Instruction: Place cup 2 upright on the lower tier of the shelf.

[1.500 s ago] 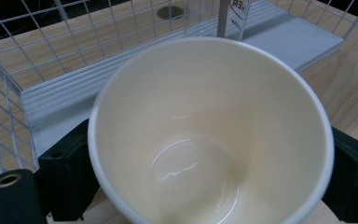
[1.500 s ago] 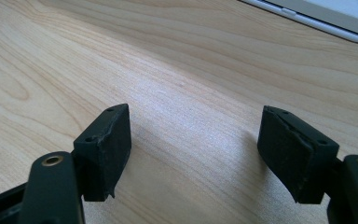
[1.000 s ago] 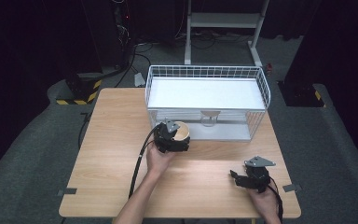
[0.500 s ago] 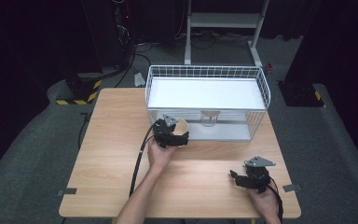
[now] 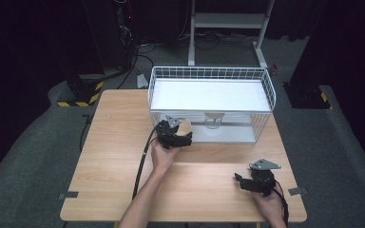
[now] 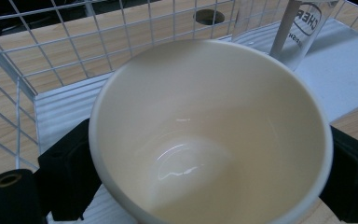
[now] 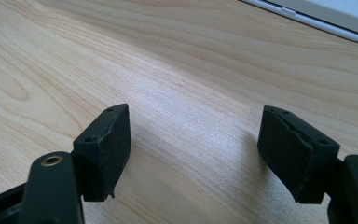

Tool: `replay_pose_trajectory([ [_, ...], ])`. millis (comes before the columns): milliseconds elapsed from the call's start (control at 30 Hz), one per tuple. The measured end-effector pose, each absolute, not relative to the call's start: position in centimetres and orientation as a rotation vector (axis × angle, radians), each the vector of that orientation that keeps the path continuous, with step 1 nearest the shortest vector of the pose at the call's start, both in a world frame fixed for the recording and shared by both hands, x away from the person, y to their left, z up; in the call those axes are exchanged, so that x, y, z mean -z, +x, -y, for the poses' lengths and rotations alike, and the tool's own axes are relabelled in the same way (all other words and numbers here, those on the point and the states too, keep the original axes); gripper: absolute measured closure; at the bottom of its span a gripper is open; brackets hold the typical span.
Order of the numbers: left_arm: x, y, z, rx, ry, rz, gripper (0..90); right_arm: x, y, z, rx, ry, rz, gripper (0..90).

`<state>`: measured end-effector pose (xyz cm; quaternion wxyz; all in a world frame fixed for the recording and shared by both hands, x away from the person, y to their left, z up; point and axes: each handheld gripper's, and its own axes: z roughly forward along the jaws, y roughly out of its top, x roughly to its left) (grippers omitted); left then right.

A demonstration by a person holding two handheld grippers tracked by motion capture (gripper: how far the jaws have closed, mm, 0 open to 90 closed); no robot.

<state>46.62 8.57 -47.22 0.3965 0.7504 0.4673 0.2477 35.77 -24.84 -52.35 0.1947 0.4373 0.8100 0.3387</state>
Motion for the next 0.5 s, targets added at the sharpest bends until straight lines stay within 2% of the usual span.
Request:
replay_pose_trajectory([
  [433, 47.4, 47.8, -7.8, -0.644, 1.91, -1.206, 8.9, 52.3, 35.8, 24.8, -0.95, 1.227, -2.271, 25.9],
  [500, 47.5, 48.0, -7.8, -0.677, 1.92, -1.192, 8.8, 52.3, 35.8, 24.8, -0.949, 1.227, -2.271, 25.9],
])
